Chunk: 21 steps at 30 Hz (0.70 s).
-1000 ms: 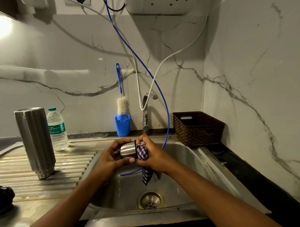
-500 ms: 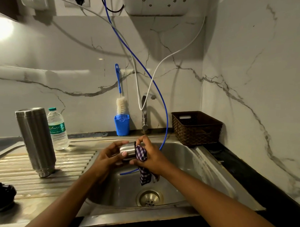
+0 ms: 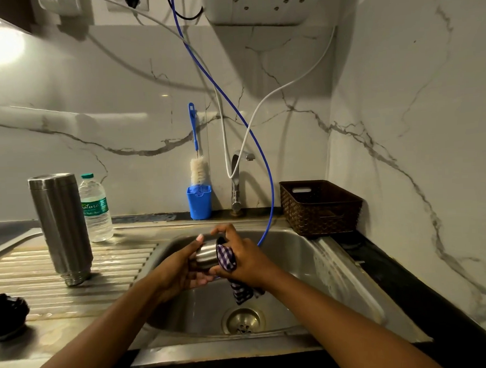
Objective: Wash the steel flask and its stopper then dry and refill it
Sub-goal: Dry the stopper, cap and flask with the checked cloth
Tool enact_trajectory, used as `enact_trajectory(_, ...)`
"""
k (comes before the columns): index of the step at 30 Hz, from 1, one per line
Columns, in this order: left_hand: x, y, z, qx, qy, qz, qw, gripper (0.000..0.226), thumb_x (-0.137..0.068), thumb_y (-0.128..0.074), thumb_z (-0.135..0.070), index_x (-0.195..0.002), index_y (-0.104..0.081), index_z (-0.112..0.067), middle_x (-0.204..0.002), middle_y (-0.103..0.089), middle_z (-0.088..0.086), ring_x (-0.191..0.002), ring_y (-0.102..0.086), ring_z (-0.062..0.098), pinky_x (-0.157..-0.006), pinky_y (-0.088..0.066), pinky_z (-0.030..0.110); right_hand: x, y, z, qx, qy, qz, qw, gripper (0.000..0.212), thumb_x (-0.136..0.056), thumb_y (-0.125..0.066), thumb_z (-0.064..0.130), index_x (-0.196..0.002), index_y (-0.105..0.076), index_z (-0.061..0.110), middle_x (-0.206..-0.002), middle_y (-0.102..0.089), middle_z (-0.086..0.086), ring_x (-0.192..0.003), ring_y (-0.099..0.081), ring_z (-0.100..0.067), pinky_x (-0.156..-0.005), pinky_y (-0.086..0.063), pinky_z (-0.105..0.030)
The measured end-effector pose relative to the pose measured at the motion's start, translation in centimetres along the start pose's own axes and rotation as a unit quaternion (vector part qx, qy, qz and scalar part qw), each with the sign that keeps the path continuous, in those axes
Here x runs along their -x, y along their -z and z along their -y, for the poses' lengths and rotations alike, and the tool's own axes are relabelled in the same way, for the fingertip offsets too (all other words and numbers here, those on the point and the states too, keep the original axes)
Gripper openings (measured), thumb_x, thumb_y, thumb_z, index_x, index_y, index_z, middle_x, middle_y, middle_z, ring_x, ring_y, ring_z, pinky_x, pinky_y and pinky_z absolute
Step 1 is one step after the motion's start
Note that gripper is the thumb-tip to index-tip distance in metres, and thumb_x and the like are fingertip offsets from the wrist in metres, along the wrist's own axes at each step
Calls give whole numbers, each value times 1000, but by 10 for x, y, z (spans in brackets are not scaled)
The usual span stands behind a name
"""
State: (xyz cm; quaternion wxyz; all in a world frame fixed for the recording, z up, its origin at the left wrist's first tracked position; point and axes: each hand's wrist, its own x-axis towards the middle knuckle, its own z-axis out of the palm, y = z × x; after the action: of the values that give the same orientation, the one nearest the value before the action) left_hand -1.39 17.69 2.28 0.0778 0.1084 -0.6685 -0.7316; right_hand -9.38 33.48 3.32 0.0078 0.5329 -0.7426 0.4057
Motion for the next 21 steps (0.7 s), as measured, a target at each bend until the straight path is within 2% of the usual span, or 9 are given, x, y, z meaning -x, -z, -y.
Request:
enact_trajectory(2, -2, 5, 0, -21, -67, 18, 997, 64, -68, -73, -52, -120, -55, -17, -107, -69, 14, -91, -69, 29, -72, -57, 36, 0, 1, -1, -54, -18, -35, 998, 60, -79, -74, 20, -121, -32, 29, -107, -62, -8, -93, -65, -17, -79, -56, -27)
enact_trajectory(4, -4, 10, 2, -28, -112, 48, 992, 92, -51, -88, -47, -129, -50, -18, -116, -66, 12, -104, -66, 31, -79, -57, 37, -1, 1, -2, -87, -37, -46, 994, 56, -79, -74, 24, -115, -32, 30, -107, -62, -6, -94, -64, -16, -79, -55, -26)
enact_trajectory(7, -3, 10, 2, 2, -143, 50, 988, 100, -42, -93, -40, -129, -52, -14, -115, -66, 17, -104, -65, 33, -79, -57, 36, -2, -2, 0, -100, -44, -57, 992, 55, -76, -76, 25, -110, -33, 27, -110, -60, -6, -98, -63, -18, -83, -56, -33)
enact_trajectory(10, -2, 5, 2, 73, -164, 45, 983, 98, -36, -95, -37, -123, -56, -14, -113, -67, 16, -101, -67, 29, -73, -58, 33, 0, 2, 6, -139, -50, -59, 987, 58, -74, -79, 23, -112, -36, 20, -110, -58, 1, -101, -61, -14, -85, -55, -30)
enact_trajectory(12, -1, 5, 0, 106, -171, 45, 979, 95, -38, -95, -34, -123, -56, -15, -113, -67, 15, -100, -67, 28, -71, -58, 32, 3, 7, 11, -136, -49, -3, 989, 65, -73, -79, 23, -121, -35, 21, -121, -53, 2, -113, -54, -15, -94, -50, -32)
enact_trajectory(15, -3, 11, 0, 114, -188, 33, 975, 64, -65, -81, -19, -124, -57, -16, -115, -66, 18, -99, -66, 28, -74, -57, 33, 4, 11, 12, 95, -5, 94, 991, 84, -79, -73, 28, -146, -22, 22, -151, -26, -4, -138, -20, -18, -113, -19, -35)
enact_trajectory(17, -3, 12, -2, 104, -187, 41, 976, 46, -67, -81, -23, -110, -67, -19, -105, -69, 16, -94, -67, 27, -72, -58, 32, -1, 12, 8, 219, 90, 60, 970, 74, -82, -68, 16, -145, -29, 17, -152, -29, -6, -141, -16, -19, -116, -6, -36)
enact_trajectory(19, 0, 8, -3, 83, -156, 60, 983, 56, -50, -89, -47, -94, -72, -17, -95, -71, 14, -86, -69, 25, -67, -58, 31, -3, 12, -4, 308, 223, 0, 925, 53, -81, -60, 8, -131, -49, 18, -137, -51, -6, -135, -32, -20, -116, -19, -49)
enact_trajectory(21, 0, 2, -3, 51, -105, 28, 993, 67, -56, -81, -57, -104, -66, -11, -91, -72, 14, -80, -70, 25, -62, -58, 32, -2, 12, -16, 392, 299, -26, 870, 36, -84, -52, 14, -119, -57, 20, -124, -61, -1, -129, -43, -19, -113, -24, -51)
